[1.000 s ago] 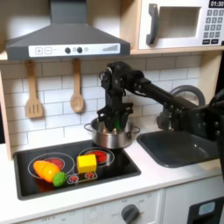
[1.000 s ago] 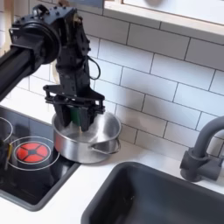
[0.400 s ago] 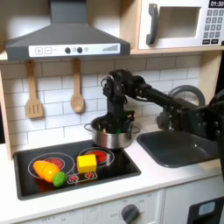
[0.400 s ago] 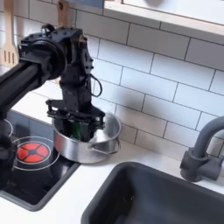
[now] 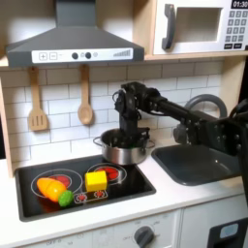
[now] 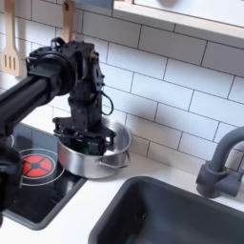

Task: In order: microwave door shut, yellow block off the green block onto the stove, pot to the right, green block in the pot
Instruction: 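Put the green block in the pot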

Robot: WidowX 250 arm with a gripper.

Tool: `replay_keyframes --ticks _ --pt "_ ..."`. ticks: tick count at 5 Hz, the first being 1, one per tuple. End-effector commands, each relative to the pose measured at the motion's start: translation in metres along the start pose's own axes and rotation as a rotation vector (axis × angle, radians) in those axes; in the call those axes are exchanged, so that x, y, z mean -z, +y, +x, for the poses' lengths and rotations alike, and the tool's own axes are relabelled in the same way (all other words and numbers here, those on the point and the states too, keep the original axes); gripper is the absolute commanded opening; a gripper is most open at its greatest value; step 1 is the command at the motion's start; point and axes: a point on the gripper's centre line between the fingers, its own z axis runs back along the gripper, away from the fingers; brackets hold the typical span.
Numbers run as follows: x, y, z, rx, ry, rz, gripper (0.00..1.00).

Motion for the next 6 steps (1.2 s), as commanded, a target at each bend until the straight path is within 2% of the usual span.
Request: replay_keyframes --ticks 1,3,6 --pt "-0.008 0.002 0.000 -0.020 -0.030 0.001 1.00" --pt "-0.017 0.000 0.002 -0.030 -0.055 -0.003 1.00" --pt "-0.043 -0.010 0.006 -0.030 -0.083 -0.054 1.00"
